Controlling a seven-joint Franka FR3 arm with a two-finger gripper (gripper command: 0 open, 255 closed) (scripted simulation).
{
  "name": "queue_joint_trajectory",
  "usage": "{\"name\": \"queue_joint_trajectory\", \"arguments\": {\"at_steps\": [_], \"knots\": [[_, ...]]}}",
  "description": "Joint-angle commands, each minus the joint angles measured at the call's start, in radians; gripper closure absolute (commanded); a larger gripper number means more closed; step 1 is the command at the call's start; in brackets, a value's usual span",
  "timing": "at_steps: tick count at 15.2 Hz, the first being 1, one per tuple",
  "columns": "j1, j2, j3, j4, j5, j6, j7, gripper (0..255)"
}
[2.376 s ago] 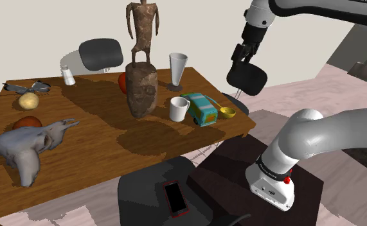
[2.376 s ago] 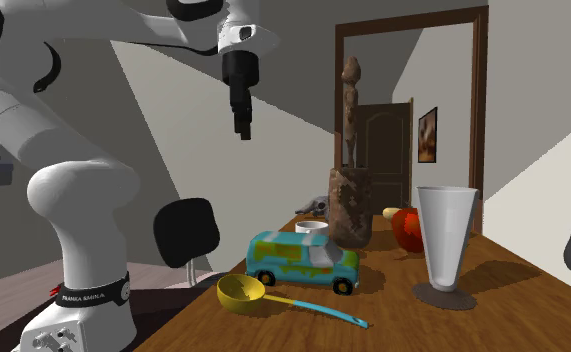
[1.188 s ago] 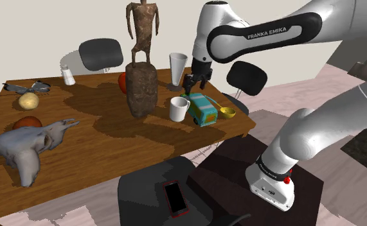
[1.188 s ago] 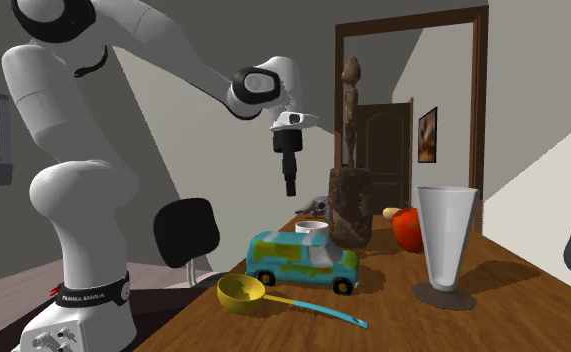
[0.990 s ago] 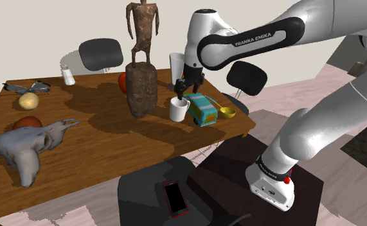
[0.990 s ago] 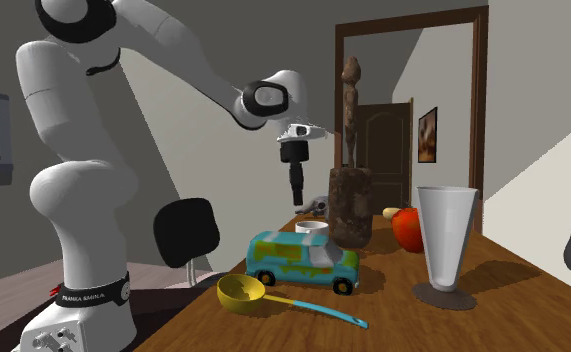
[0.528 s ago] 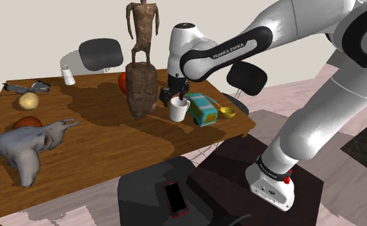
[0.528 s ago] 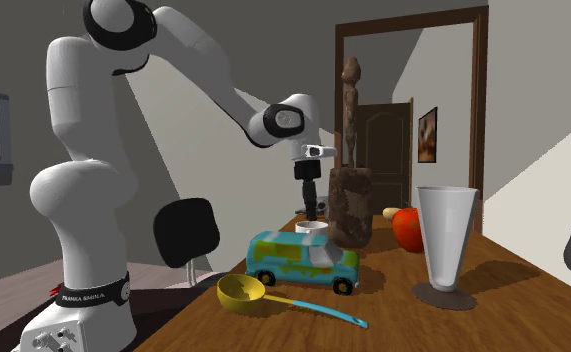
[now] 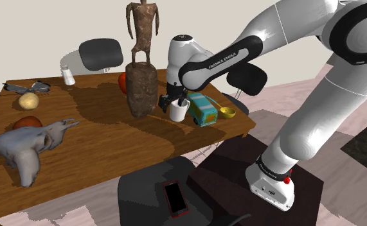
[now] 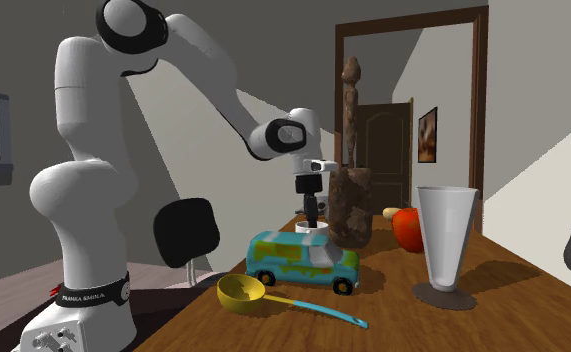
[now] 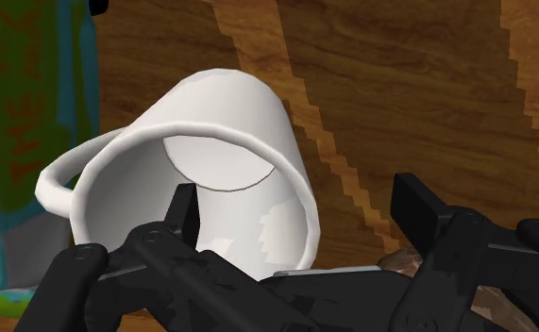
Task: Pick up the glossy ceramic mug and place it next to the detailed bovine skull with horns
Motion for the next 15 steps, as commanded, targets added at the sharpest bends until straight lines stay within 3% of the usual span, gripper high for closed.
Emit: {"name": "queue_joint_trajectory", "arguments": {"at_steps": [1,6,7,15], "knots": [[0.000,0.003,0.000,0.000,-0.002,0.003,0.001,0],[0.000,0.003,0.000,0.000,-0.002,0.003,0.001,0],[0.000,0.003,0.000,0.000,-0.002,0.003,0.001,255],[0.000,0.003,0.000,0.000,-0.002,0.003,0.001,255]]}}
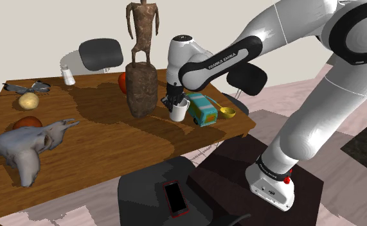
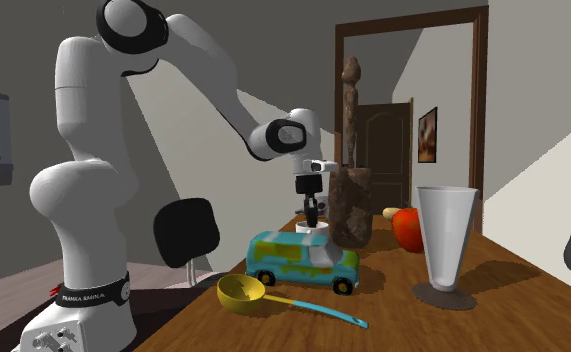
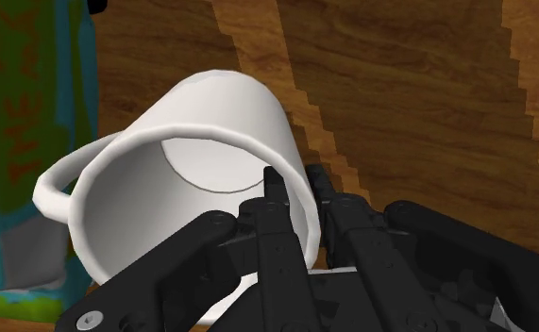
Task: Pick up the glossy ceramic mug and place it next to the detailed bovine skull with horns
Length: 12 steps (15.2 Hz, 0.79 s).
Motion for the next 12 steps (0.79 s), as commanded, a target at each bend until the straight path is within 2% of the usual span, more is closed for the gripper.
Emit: {"name": "queue_joint_trajectory", "arguments": {"at_steps": [1,12], "knots": [[0.000,0.000,0.000,0.000,0.000,0.000,0.000,255],[0.003,-0.085,-0.004,0.068,0.043,-0.147,-0.040,255]]}}
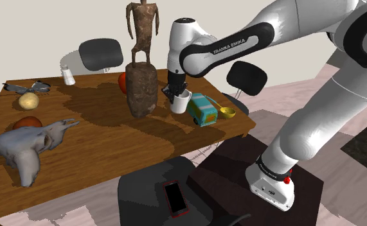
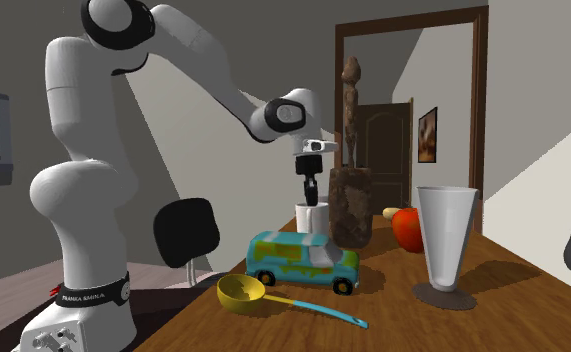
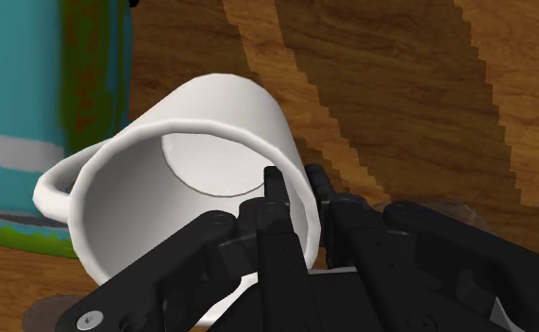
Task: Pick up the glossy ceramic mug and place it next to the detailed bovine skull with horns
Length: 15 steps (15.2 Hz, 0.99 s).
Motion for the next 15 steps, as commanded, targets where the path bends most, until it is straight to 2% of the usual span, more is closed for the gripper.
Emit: {"name": "queue_joint_trajectory", "arguments": {"at_steps": [1,15], "knots": [[0.000,-0.011,-0.001,0.014,0.005,-0.024,-0.006,255],[0.001,-0.076,-0.010,0.141,0.031,-0.213,-0.036,255]]}}
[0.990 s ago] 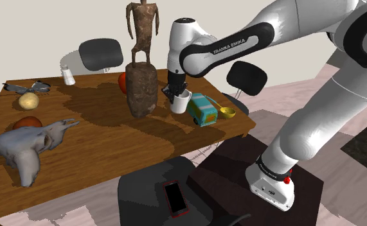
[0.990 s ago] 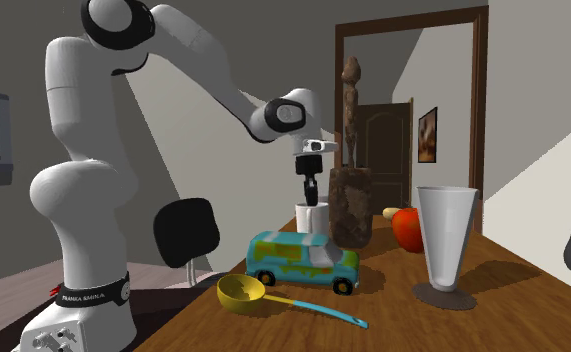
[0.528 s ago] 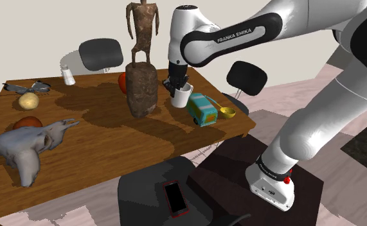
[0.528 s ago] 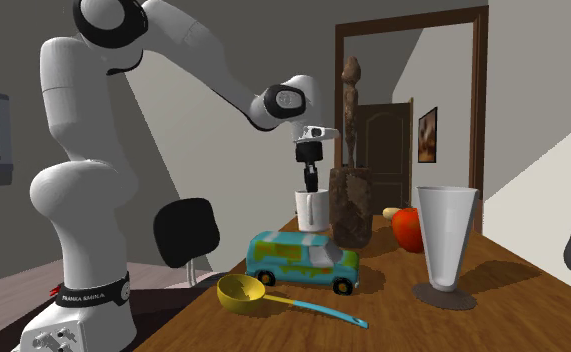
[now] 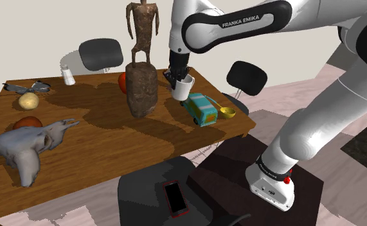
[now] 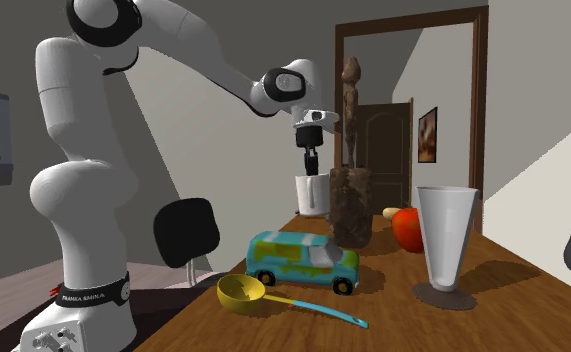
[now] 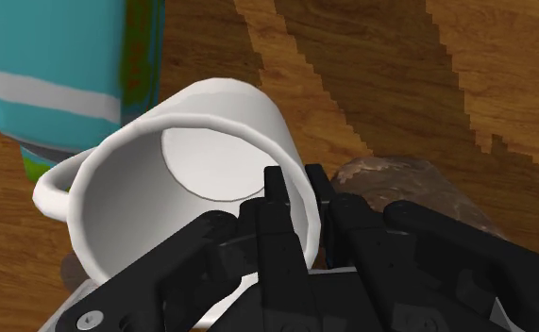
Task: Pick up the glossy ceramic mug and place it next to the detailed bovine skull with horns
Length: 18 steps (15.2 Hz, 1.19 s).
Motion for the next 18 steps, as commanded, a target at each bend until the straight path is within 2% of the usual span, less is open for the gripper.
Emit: {"name": "queue_joint_trajectory", "arguments": {"at_steps": [1,9,18], "knots": [[0.001,-0.008,-0.001,0.020,0.003,-0.028,-0.003,255],[0.000,-0.022,-0.004,0.103,0.008,-0.124,-0.012,255],[0.087,0.147,0.129,0.291,-0.044,-0.169,0.225,255]]}}
